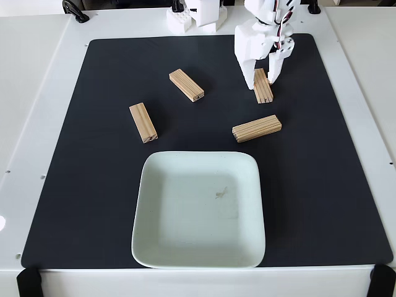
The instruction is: Pick up the wooden block and place them on the plate.
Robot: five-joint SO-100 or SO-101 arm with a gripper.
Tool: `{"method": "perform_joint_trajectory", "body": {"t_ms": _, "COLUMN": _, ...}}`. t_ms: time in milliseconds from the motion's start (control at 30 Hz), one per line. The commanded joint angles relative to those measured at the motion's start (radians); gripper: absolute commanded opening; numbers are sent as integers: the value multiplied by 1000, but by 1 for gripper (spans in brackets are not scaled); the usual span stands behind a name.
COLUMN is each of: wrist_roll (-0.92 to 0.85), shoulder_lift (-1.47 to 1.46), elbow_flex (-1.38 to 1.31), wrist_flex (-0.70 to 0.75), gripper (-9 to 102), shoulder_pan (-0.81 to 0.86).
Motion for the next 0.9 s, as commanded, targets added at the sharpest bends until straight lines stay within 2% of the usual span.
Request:
{"method": "perform_joint_trajectory", "body": {"t_ms": 0, "wrist_roll": 3, "shoulder_lift": -2, "elbow_flex": 18, "wrist_flex": -9, "gripper": 1, "shoulder_pan": 12}}
{"method": "perform_joint_trajectory", "body": {"t_ms": 333, "wrist_roll": 43, "shoulder_lift": 57, "elbow_flex": 5, "wrist_flex": -2, "gripper": 0, "shoulder_pan": 14}}
{"method": "perform_joint_trajectory", "body": {"t_ms": 600, "wrist_roll": 359, "shoulder_lift": 284, "elbow_flex": -206, "wrist_flex": 5, "gripper": 0, "shoulder_pan": -20}}
{"method": "perform_joint_trajectory", "body": {"t_ms": 867, "wrist_roll": 818, "shoulder_lift": 535, "elbow_flex": -351, "wrist_flex": 0, "gripper": 0, "shoulder_pan": -26}}
